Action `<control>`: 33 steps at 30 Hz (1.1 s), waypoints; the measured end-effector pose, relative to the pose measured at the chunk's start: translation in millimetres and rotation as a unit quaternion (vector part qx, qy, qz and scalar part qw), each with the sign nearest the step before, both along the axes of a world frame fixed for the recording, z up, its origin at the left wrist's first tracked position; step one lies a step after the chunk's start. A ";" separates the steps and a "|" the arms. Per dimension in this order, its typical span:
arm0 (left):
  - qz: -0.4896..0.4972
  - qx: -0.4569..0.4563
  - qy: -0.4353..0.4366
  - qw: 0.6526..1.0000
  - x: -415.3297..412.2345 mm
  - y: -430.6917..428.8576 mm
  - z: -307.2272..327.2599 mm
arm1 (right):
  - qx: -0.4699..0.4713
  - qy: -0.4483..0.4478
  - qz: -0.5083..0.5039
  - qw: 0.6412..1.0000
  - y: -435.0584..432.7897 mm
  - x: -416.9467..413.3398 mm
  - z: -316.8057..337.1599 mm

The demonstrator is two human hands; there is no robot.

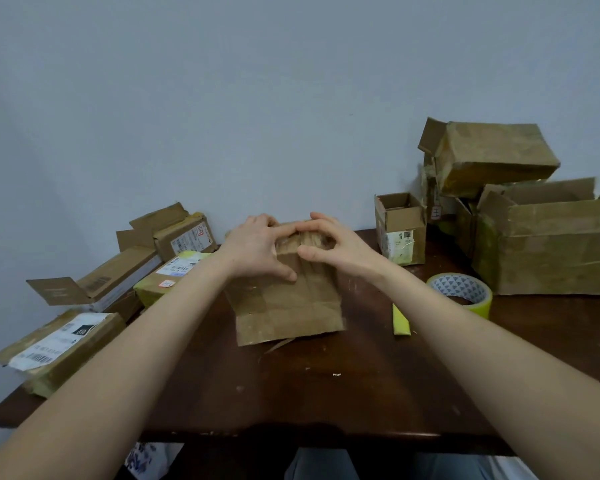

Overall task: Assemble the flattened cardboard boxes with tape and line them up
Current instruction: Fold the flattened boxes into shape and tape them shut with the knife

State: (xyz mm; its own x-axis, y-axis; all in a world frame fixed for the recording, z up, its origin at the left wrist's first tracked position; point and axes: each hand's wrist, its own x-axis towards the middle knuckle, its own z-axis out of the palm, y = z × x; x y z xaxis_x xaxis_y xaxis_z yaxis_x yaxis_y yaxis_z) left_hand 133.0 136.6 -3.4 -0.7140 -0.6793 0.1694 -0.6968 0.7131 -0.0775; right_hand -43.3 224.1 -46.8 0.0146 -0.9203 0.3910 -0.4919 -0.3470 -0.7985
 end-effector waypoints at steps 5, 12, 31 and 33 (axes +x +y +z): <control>0.044 0.011 -0.032 0.998 17.8 3.7 -18.6 | 0.060 -0.021 0.031 0.998 7.6 7.8 -19.9; 0.059 0.067 0.051 0.995 40.4 -7.7 -23.2 | 0.069 0.000 -0.115 0.991 -5.1 13.3 -22.7; -0.012 0.075 0.152 0.985 36.3 2.7 18.5 | 0.149 -0.297 -0.247 0.910 4.6 -13.2 -22.4; -0.010 0.060 0.101 0.993 28.7 5.7 17.7 | 0.162 -0.140 -0.286 0.934 8.1 -18.3 -25.6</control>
